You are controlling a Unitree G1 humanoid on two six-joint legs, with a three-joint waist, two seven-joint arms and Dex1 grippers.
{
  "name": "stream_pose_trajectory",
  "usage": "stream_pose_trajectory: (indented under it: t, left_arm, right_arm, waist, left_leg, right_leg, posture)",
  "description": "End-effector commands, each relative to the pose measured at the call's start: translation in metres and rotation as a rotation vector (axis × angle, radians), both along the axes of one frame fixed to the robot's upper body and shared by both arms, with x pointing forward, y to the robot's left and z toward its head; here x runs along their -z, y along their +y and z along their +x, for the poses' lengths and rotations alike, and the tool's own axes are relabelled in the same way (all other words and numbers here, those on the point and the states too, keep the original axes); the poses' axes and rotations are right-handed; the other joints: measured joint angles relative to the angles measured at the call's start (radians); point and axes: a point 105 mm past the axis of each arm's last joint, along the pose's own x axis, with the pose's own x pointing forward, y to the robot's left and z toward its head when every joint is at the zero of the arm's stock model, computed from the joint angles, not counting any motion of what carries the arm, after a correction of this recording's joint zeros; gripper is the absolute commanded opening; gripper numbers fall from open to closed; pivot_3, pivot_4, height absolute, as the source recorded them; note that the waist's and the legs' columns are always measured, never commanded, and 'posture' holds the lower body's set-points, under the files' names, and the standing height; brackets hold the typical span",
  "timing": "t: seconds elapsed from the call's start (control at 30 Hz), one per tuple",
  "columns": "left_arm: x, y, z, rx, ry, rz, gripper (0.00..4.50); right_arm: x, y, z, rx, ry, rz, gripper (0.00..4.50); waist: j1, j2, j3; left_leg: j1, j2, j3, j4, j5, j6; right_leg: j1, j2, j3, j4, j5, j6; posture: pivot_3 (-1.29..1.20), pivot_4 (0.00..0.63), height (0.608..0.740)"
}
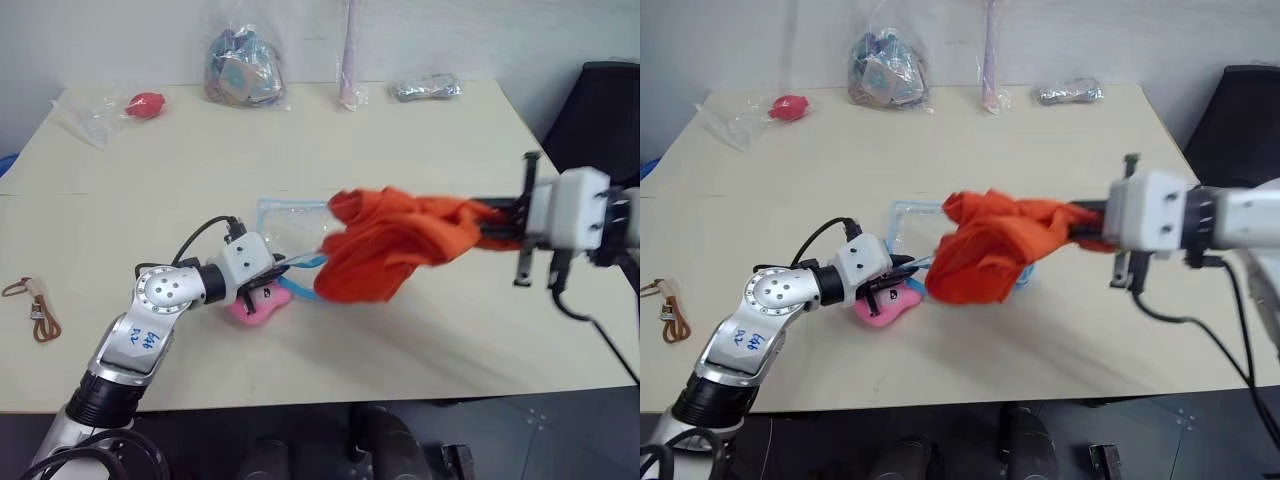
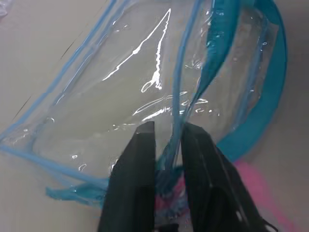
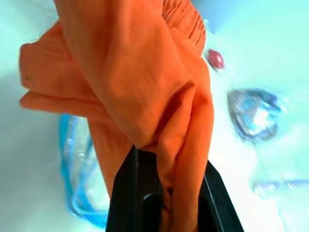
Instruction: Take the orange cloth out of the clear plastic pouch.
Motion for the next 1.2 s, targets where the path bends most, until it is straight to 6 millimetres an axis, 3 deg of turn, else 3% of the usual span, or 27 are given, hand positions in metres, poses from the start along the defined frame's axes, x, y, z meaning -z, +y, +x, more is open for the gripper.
stream_pose_trajectory:
  t: [0.03,0.13,0.17,0.3,0.47,0.6,0.7,0.93,1.03,1.17,1.2]
  left_arm:
    - [-0.02,-0.003,-0.023,0.128,-0.045,-0.006,2.24]
    - [-0.034,0.004,-0.039,0.19,0.029,-0.067,3.23]
    - [-0.038,0.006,-0.044,0.205,0.059,-0.089,3.23]
    - [-0.075,0.025,-0.062,0.237,0.163,-0.202,3.23]
    - [-0.099,0.045,-0.073,0.228,0.21,-0.27,3.23]
    - [-0.099,0.054,-0.078,0.222,0.256,-0.259,3.23]
    - [-0.097,0.059,-0.076,0.203,0.268,-0.247,3.23]
    - [-0.08,0.08,-0.076,0.143,0.304,-0.197,3.27]
    - [-0.077,0.092,-0.077,0.09,0.289,-0.185,3.27]
    - [-0.071,0.123,-0.081,-0.028,0.256,-0.161,3.27]
    - [-0.069,0.132,-0.085,-0.055,0.256,-0.156,3.27]
  right_arm:
    - [-0.023,-0.029,0.022,0.155,-0.041,0.07,0.0]
    - [-0.018,-0.053,0.043,0.273,-0.095,0.069,0.0]
    - [-0.014,-0.06,0.048,0.302,-0.113,0.061,0.0]
    - [0.046,-0.1,0.066,0.467,-0.189,-0.072,0.0]
    - [0.128,-0.123,0.055,0.484,-0.207,-0.266,0.0]
    - [0.154,-0.135,0.049,0.491,-0.201,-0.339,0.0]
    - [0.158,-0.144,0.047,0.488,-0.21,-0.385,0.0]
    - [0.151,-0.155,0.04,0.519,-0.135,-0.304,2.23]
    - [0.14,-0.169,0.028,0.598,-0.005,-0.168,3.23]
    - [0.128,-0.198,-0.005,0.71,0.287,-0.001,4.49]
    - [0.127,-0.205,-0.017,0.734,0.376,0.042,4.49]
  waist:
    - [0.001,0.0,0.0]
    - [0.004,0.0,0.0]
    - [0.004,0.0,0.0]
    - [0.007,0.0,0.0]
    - [0.001,0.001,0.001]
    - [-0.023,0.003,0.001]
    - [-0.039,0.003,0.001]
    - [-0.047,0.003,0.001]
    - [-0.039,0.003,0.001]
    - [-0.033,0.005,0.002]
    - [-0.032,0.005,0.002]
  left_leg:
    - [0.0,0.0,0.0,0.0,0.0,0.0]
    - [0.0,0.0,0.001,0.0,0.0,0.0]
    - [-0.001,0.0,0.001,0.0,0.0,0.0]
    - [-0.001,0.0,0.0,0.0,0.0,-0.001]
    - [-0.001,-0.001,0.001,0.0,0.001,-0.001]
    - [0.0,-0.001,0.002,0.0,0.002,-0.003]
    - [0.001,0.0,0.002,-0.001,0.003,-0.005]
    - [0.001,0.001,0.001,-0.003,0.003,-0.006]
    - [0.001,0.002,-0.001,-0.003,0.003,-0.006]
    - [0.0,0.001,-0.001,-0.003,0.003,-0.006]
    - [0.0,0.001,-0.001,-0.004,0.003,-0.006]
  right_leg:
    - [0.0,0.0,0.0,0.0,0.0,0.0]
    - [-0.001,0.0,0.0,0.001,0.0,0.0]
    - [-0.001,0.001,0.0,0.0,0.0,0.0]
    - [-0.001,0.0,-0.001,0.0,0.0,0.0]
    - [-0.001,0.0,0.0,0.0,0.0,0.0]
    - [-0.001,0.001,0.002,0.001,0.0,0.0]
    - [-0.001,0.002,0.004,0.002,-0.001,-0.001]
    - [-0.001,0.003,0.008,0.002,-0.002,-0.002]
    - [-0.001,0.003,0.009,0.001,-0.002,-0.003]
    - [-0.001,0.003,0.009,0.0,-0.002,-0.002]
    - [-0.001,0.003,0.009,0.0,-0.002,-0.002]
  posture:
    - [0.0,0.15,0.74]
    - [0.0,0.15,0.74]
    - [0.0,0.15,0.74]
    - [0.0,0.15,0.74]
    - [0.0,0.15,0.74]
    - [0.0,0.15,0.74]
    - [0.0,0.15,0.74]
    - [0.0,0.15,0.74]
    - [0.0,0.15,0.74]
    - [0.0,0.15,0.74]
    - [0.0,0.15,0.74]
